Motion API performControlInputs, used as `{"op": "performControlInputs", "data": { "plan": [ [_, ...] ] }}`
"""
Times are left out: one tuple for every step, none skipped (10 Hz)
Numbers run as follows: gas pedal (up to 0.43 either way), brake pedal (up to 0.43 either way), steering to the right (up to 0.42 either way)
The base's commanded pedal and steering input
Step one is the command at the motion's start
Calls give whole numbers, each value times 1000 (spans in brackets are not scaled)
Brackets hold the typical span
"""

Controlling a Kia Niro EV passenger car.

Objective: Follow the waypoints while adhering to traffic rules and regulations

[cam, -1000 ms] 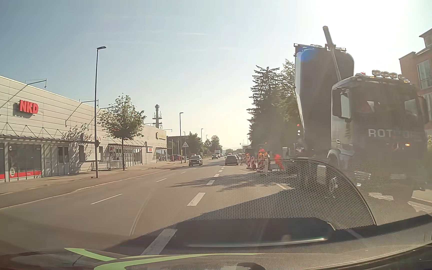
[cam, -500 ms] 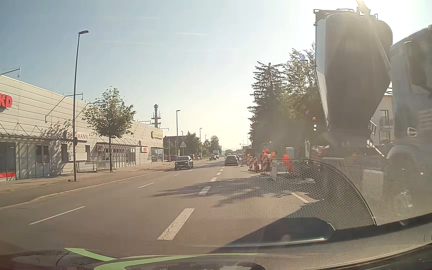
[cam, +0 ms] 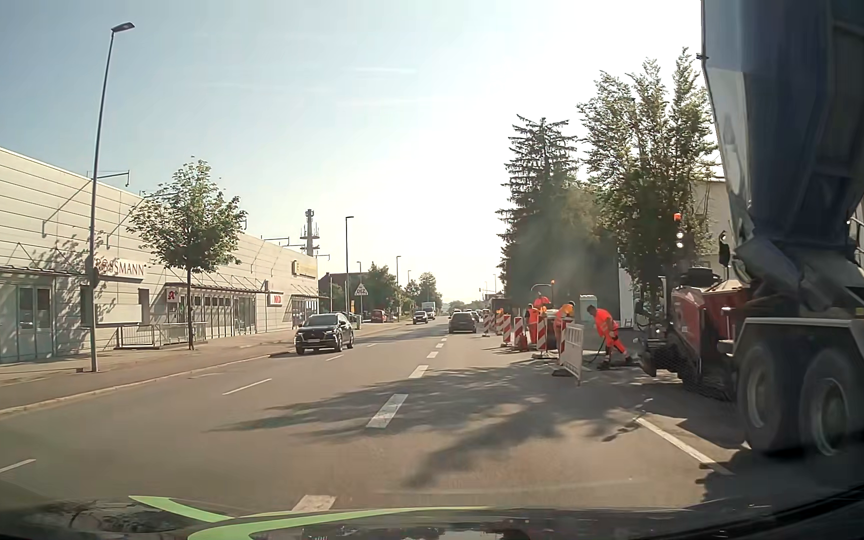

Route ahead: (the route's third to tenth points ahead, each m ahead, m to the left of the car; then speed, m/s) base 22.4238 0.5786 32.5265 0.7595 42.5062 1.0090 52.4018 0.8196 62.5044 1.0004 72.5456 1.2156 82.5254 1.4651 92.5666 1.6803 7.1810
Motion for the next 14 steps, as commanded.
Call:
{"op": "performControlInputs", "data": {
  "plan": [
    [39,0,0],
    [47,0,-1],
    [47,0,-1],
    [47,0,-1],
    [47,0,-1],
    [47,0,-1],
    [47,0,-1],
    [47,0,-1],
    [47,0,-1],
    [47,0,-1],
    [47,0,-1],
    [47,0,-2],
    [47,0,-4],
    [47,0,-3]
  ]
}}
